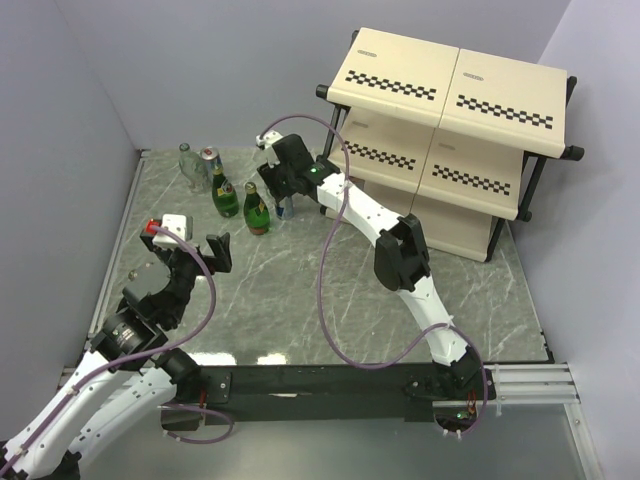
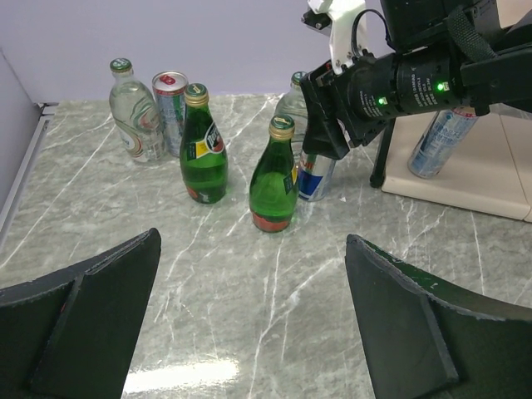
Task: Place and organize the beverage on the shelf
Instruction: Pick up the drink from the center of the board.
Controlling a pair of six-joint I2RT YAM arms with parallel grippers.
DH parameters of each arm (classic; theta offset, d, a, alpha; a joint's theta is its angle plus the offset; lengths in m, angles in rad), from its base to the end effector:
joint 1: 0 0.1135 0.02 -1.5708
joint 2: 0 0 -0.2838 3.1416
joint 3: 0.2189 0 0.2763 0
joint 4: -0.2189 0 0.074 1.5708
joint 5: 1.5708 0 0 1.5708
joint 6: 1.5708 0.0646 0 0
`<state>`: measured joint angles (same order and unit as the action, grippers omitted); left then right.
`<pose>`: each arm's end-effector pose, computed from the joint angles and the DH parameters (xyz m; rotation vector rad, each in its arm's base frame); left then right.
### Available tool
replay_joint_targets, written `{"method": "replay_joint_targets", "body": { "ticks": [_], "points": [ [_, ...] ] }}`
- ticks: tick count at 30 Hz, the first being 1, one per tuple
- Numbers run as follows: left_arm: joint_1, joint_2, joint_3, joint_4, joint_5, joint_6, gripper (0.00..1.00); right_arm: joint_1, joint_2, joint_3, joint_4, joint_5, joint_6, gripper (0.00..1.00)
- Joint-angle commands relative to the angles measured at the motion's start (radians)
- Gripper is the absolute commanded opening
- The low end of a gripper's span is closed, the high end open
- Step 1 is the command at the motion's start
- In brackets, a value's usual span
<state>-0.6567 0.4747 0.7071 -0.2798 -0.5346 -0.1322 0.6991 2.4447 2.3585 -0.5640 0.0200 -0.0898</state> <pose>0.1355 -0.0629 0.3576 0.0110 1.6144 -0.1776 0.4768 0.3992 0.2483 -0.8502 2.0712 0.3116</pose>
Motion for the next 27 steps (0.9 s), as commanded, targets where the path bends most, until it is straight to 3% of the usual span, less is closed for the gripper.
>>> {"method": "replay_joint_targets", "body": {
  "ticks": [1,7,17,21,27],
  "points": [
    [0.005,0.007,0.003,0.022,0.019,0.014,0.98,-0.004,-0.044,0.021,0.046,0.044,-0.031,0.16],
    [0.006,0.009,0.005,0.019,0.03,0.014,0.98,-0.003,-0.185,-0.136,0.058,0.052,-0.057,0.0],
    [0.015,-0.065,-0.031,0.07,0.212,0.016,0.99,0.042,-0.423,-0.41,0.061,-0.038,-0.068,0.0],
    [0.028,-0.114,-0.098,0.172,0.346,0.035,0.99,0.065,-0.535,-0.592,0.087,-0.032,-0.073,0.0],
    [0.031,-0.13,-0.222,0.456,0.613,-0.035,0.99,0.069,-0.763,-0.825,0.082,-0.092,-0.169,0.0]
  ]
}}
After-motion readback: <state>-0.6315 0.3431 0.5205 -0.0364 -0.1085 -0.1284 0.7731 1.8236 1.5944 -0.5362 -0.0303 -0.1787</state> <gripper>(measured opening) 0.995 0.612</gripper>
